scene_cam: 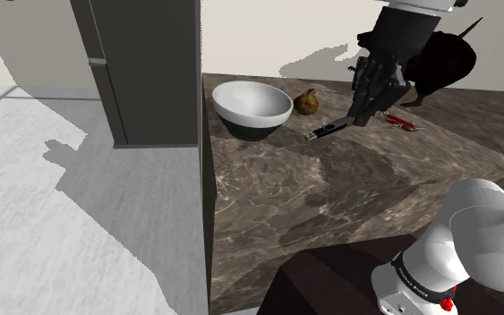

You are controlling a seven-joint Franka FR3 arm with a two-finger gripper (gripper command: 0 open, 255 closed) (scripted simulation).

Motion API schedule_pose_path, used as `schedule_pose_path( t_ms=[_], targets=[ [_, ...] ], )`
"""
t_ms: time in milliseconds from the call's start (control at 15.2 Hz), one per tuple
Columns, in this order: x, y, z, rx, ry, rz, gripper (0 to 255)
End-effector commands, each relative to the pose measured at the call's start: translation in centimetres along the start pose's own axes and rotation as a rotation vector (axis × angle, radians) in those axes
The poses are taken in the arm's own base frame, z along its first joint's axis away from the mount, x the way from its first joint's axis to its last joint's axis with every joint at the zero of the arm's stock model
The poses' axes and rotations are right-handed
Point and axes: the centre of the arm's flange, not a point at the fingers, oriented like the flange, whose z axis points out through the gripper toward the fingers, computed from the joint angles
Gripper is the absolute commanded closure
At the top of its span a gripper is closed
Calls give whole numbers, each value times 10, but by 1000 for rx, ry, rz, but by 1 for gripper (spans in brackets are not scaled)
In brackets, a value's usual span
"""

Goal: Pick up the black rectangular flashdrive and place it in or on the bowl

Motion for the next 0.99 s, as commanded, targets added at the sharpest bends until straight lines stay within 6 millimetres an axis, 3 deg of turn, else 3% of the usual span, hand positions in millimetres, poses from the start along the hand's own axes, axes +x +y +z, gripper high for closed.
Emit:
schedule_pose_path(
  t_ms=[0,330,924],
  targets=[
    [0,0,-11,0,0,0,255],
    [0,0,-34,0,0,0,255],
    [85,83,-41,0,0,0,255]
  ],
)
